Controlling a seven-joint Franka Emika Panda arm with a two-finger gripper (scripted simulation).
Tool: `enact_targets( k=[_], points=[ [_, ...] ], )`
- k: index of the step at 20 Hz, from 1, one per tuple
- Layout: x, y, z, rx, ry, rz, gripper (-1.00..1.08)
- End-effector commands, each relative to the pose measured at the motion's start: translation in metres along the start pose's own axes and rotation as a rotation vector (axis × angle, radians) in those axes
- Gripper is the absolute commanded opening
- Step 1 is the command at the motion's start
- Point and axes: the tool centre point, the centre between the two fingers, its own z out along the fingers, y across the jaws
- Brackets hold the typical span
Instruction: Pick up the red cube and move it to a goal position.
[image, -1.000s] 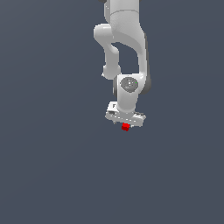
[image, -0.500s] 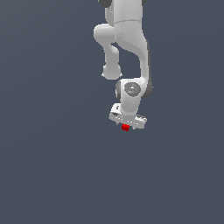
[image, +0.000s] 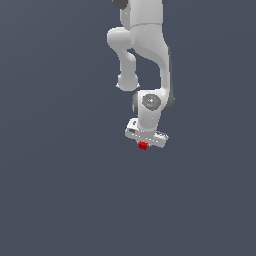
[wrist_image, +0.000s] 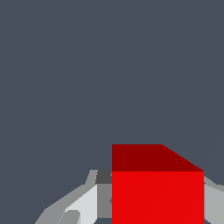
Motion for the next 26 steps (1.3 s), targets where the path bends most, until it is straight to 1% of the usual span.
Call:
enact_targets(
  k=[1,7,12,18,26],
  points=[
    [0.000,0.000,0.000,0.000,0.000,0.000,-1.00],
    [0.006,-0.001,-0.008,0.000,0.000,0.000,-1.00],
    [0.020,-0.005,-0.026,0.000,0.000,0.000,-1.00],
    [0.046,-0.011,-0.062,0.000,0.000,0.001,-1.00],
    [0.091,-0.022,-0.119,0.000,0.000,0.001,-1.00]
  ],
)
